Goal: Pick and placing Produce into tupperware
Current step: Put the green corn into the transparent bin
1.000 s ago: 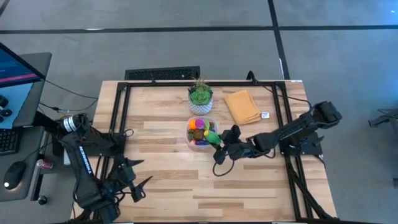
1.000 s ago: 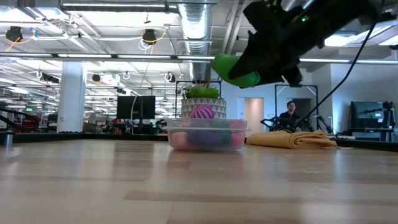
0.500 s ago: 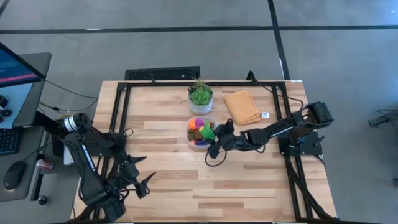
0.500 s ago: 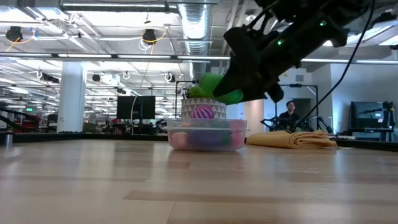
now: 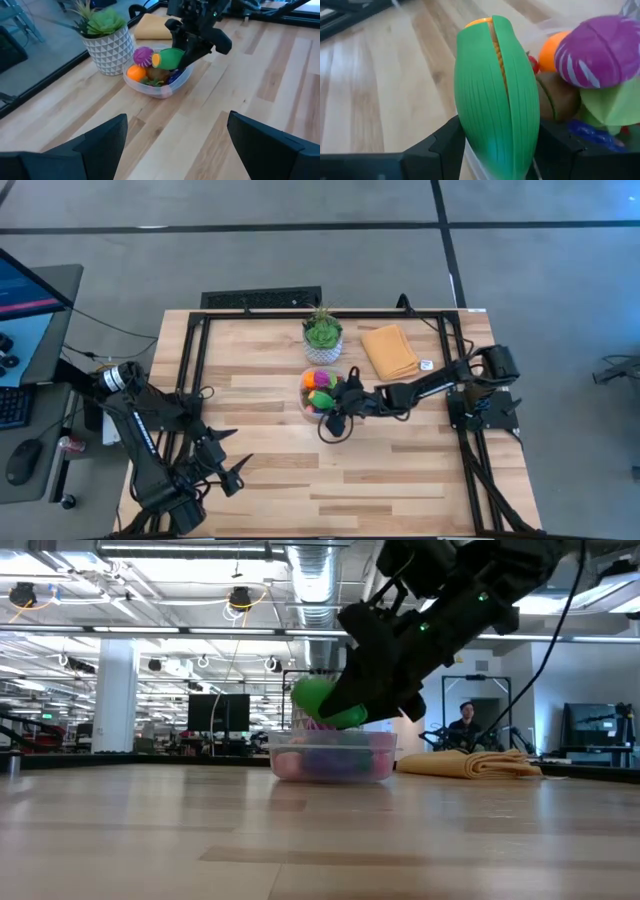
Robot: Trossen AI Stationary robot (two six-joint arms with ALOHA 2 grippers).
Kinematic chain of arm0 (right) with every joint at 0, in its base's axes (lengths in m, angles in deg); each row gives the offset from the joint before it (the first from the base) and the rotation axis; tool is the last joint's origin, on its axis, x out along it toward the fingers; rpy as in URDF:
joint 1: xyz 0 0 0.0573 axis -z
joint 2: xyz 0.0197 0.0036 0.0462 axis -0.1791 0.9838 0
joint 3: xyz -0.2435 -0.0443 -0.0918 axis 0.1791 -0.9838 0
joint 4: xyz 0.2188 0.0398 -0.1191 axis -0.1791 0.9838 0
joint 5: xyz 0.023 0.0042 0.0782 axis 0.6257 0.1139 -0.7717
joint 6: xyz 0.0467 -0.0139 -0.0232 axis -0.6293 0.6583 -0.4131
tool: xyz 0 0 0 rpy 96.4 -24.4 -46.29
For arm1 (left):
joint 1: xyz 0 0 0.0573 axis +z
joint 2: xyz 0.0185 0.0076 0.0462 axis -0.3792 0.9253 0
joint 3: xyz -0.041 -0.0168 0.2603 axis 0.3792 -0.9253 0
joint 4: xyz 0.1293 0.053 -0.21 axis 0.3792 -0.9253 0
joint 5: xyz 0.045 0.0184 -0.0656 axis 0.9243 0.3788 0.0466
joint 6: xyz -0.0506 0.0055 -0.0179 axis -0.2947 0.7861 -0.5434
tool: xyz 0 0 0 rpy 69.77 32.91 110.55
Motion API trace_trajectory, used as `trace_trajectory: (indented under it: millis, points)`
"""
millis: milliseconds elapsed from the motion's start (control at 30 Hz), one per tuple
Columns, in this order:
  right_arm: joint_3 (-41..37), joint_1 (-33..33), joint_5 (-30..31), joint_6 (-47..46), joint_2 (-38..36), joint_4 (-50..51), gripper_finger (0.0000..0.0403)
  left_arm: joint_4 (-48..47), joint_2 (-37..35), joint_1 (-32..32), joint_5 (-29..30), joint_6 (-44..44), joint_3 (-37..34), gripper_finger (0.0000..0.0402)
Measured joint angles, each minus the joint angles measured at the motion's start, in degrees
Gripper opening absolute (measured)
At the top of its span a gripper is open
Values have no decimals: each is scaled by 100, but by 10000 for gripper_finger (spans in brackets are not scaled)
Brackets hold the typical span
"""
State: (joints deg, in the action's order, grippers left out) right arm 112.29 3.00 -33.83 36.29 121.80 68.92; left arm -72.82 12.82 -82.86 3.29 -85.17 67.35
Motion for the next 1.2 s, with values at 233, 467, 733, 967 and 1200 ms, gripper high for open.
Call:
trace_trajectory:
  millis: [233,467,733,967,1200]
  points:
    - [2,29,-124,27,33,82,221,1,0,0,-7,-46,0,334]
    - [2,121,-286,66,33,195,229,1,0,0,-9,-57,0,334]
    - [2,158,-412,107,33,175,254,1,0,0,-11,-59,0,334]
    - [2,158,-419,107,31,175,260,1,0,0,-13,-61,0,334]
    - [0,134,-453,109,-31,268,261,1,0,0,-15,-61,0,334]
